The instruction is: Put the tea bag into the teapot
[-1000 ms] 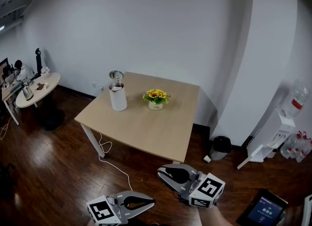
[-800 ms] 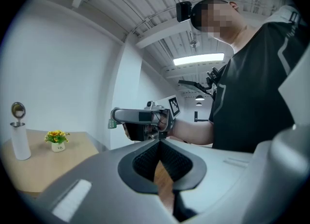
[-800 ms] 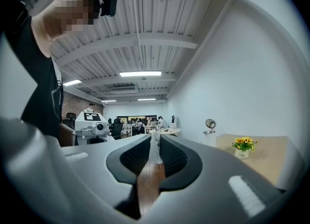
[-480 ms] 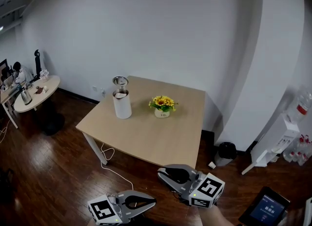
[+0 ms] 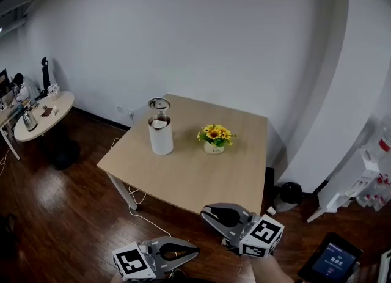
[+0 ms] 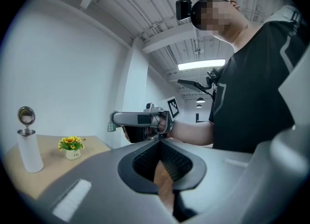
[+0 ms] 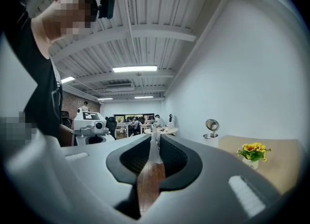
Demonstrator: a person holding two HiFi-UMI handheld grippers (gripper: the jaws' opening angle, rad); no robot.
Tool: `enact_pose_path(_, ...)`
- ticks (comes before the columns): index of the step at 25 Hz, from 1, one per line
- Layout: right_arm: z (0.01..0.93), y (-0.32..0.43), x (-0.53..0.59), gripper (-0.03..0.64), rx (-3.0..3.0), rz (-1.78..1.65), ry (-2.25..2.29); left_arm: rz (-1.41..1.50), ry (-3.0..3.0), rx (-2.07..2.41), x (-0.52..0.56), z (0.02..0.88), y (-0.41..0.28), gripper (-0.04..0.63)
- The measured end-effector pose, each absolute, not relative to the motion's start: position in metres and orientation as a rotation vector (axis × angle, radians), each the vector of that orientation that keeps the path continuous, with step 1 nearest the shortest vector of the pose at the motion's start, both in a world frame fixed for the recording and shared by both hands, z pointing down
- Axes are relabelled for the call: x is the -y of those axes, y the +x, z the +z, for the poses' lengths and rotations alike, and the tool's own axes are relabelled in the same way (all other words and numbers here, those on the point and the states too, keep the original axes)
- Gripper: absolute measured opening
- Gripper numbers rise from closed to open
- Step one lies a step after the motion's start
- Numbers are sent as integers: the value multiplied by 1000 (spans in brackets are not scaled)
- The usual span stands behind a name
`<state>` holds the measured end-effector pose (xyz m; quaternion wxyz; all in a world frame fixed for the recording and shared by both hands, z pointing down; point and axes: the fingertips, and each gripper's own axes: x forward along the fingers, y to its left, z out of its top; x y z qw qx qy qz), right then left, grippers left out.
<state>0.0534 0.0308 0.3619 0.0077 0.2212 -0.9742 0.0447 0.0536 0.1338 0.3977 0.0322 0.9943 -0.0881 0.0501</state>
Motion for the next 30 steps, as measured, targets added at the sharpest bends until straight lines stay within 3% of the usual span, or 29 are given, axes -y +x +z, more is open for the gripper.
enact_pose_path(8, 371, 25, 23, 56, 3030, 162, 699, 149, 3036, 268, -82, 412, 22, 5)
enact_pose_path(30, 368, 12, 248, 56, 3077, 163, 568, 170, 3023, 253, 131, 411, 24, 5)
